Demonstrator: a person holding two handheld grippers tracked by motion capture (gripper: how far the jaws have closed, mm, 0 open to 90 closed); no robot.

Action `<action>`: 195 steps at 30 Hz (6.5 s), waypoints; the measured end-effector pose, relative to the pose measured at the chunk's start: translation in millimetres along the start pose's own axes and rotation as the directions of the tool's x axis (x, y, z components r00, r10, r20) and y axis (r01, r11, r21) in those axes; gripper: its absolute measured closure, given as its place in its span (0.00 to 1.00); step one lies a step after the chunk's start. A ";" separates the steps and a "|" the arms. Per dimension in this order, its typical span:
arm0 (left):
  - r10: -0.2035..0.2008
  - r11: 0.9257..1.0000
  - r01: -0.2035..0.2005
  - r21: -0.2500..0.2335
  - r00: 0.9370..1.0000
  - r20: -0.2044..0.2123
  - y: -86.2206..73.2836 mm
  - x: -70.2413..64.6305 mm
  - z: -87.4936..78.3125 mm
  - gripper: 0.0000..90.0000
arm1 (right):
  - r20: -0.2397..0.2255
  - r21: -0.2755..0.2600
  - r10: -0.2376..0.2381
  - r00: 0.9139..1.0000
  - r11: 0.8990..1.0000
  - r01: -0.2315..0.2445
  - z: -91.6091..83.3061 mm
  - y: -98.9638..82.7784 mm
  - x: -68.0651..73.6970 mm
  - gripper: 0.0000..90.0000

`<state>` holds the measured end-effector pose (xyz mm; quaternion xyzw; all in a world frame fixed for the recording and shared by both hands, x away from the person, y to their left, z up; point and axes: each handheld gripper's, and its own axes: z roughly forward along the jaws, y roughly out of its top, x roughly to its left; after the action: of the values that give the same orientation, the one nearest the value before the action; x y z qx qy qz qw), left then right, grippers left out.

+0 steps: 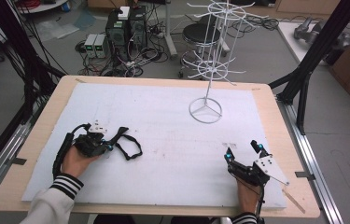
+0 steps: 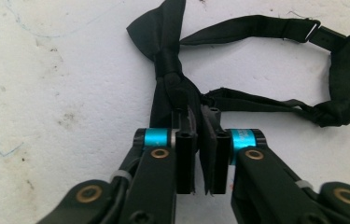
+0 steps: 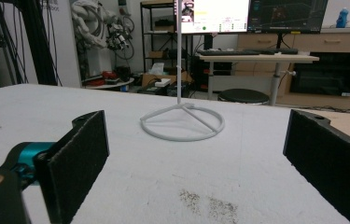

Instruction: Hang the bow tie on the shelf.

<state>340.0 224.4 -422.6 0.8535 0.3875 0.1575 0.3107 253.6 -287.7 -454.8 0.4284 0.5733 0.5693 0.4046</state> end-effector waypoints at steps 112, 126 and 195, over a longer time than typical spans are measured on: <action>0.157 0.799 0.004 -0.601 0.964 0.215 222.9 -41.8 4.9 0.96 | 0.000 0.005 -0.006 1.000 1.000 0.006 0.8 0.2 -0.2 0.06; 0.082 0.805 0.079 -0.588 0.967 0.241 225.1 -40.4 24.6 0.96 | 0.003 0.000 -0.005 1.000 1.000 0.005 0.4 0.1 0.0 0.06; 0.007 0.721 0.023 -0.693 0.999 0.041 -33.8 -3.9 -28.2 0.15 | 0.002 0.000 -0.003 1.000 1.000 0.003 0.1 0.1 0.1 0.06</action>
<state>304.0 250.1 -423.4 0.6769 0.2980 0.2723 0.6155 253.7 -287.6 -454.7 0.4280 0.5734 0.5684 0.4062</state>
